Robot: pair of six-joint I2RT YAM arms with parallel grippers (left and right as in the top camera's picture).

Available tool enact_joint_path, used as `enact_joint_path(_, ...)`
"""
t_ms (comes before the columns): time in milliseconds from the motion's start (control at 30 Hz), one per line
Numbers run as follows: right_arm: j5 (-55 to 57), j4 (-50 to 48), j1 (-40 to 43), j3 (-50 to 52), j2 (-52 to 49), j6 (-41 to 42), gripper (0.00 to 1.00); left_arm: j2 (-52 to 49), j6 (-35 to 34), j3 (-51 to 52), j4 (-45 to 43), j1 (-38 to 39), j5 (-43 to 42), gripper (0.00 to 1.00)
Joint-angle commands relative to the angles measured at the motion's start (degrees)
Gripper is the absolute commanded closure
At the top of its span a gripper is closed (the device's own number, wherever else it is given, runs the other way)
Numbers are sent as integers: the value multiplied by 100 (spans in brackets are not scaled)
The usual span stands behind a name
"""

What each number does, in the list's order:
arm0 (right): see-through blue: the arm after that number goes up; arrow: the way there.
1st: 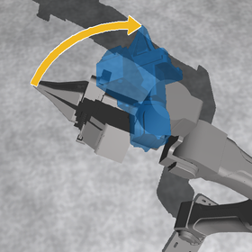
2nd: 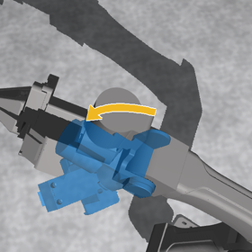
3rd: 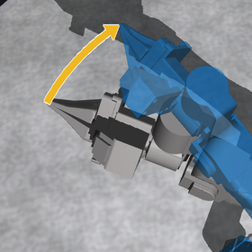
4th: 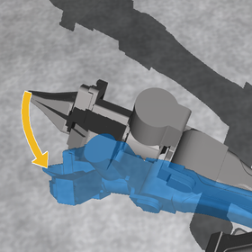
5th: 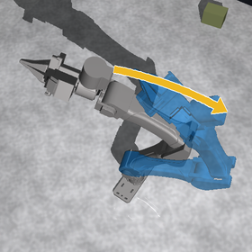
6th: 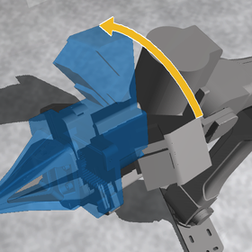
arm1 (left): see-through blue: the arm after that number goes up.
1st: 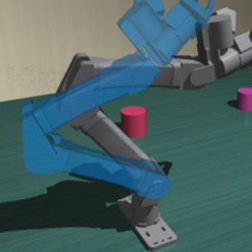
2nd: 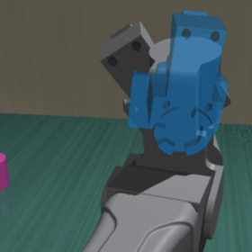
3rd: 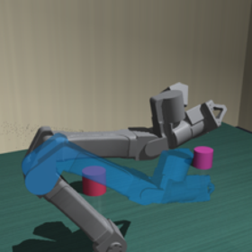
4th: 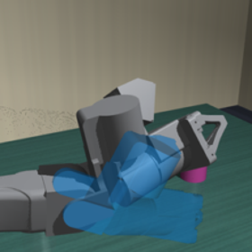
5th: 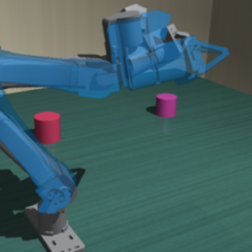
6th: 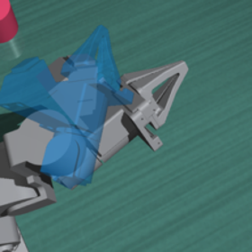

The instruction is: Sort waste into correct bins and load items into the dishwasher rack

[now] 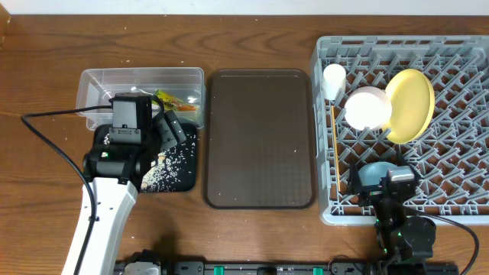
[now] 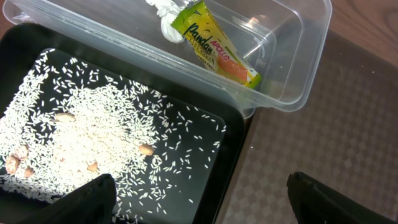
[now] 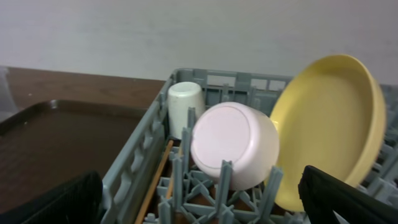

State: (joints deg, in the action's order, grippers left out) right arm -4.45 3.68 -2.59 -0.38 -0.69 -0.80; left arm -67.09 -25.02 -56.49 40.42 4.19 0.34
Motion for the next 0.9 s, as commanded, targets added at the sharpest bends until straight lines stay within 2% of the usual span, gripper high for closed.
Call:
enact_joint_path(0,151,39,74,7,42,205,1,-11,79,39,0,-26,11,9)
enact_joint_path(867,205,39,92,7,37,205,1,-11,79,39,0,-26,13,10)
